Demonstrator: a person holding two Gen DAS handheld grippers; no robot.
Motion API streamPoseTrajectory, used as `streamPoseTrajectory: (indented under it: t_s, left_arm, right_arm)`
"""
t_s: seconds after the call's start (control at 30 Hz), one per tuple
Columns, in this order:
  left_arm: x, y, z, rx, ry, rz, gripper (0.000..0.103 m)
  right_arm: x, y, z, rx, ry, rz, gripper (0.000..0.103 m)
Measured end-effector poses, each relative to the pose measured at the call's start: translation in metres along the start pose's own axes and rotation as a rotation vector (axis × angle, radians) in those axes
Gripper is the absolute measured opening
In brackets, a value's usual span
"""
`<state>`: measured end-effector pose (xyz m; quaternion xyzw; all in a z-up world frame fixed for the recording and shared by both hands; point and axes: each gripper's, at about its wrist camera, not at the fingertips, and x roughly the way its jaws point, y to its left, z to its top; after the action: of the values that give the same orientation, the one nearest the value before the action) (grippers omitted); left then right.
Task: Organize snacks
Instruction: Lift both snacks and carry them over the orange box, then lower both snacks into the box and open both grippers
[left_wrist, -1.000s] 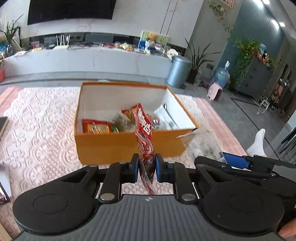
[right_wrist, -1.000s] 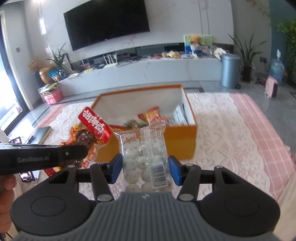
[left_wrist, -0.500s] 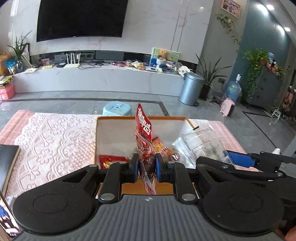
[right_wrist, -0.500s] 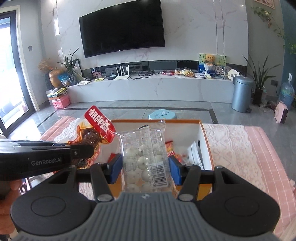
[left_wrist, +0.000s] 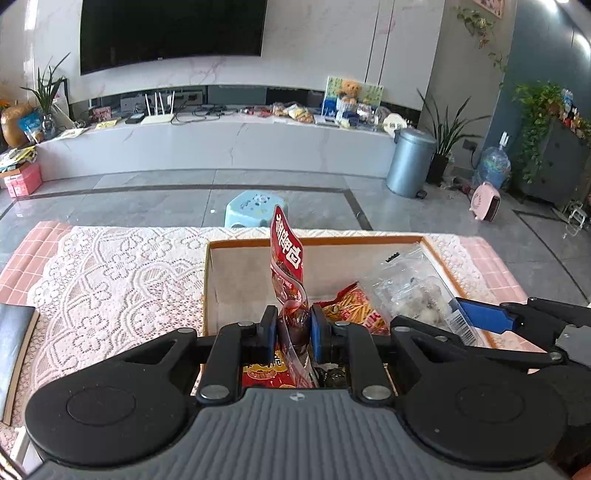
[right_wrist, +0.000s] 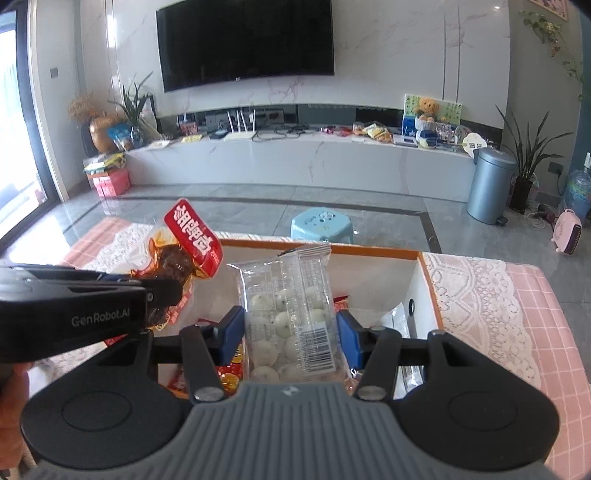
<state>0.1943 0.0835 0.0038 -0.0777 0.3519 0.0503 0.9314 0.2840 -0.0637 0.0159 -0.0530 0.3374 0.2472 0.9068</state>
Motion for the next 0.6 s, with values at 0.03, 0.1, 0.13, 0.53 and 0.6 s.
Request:
streamPoseTrajectory:
  t_s: [0.03, 0.1, 0.13, 0.53, 0.6]
  left_arm:
    - [0.006, -0.001, 0.0, 0.007, 0.011, 0.006, 0.019]
    - [0.015, 0.001, -0.001, 0.018, 0.029, 0.015, 0.019]
    - [0.019, 0.002, -0.002, 0.02, 0.04, 0.016, 0.019]
    - [0.072, 0.009, -0.01, 0.069, 0.161, 0.056, 0.019]
    - [0.079, 0.01, -0.011, 0.071, 0.178, 0.058, 0.019]
  right_arm:
    - [0.008, 0.0, 0.001, -0.006, 0.01, -0.004, 0.052]
    - [0.023, 0.0, 0.002, -0.014, 0.032, -0.011, 0.052]
    - [0.03, 0.0, 0.002, -0.017, 0.042, -0.013, 0.052]
    - [0.1, -0.003, -0.002, -0.055, 0.178, -0.031, 0.052]
    - [0.108, -0.004, -0.002, -0.06, 0.2, -0.036, 0.052]
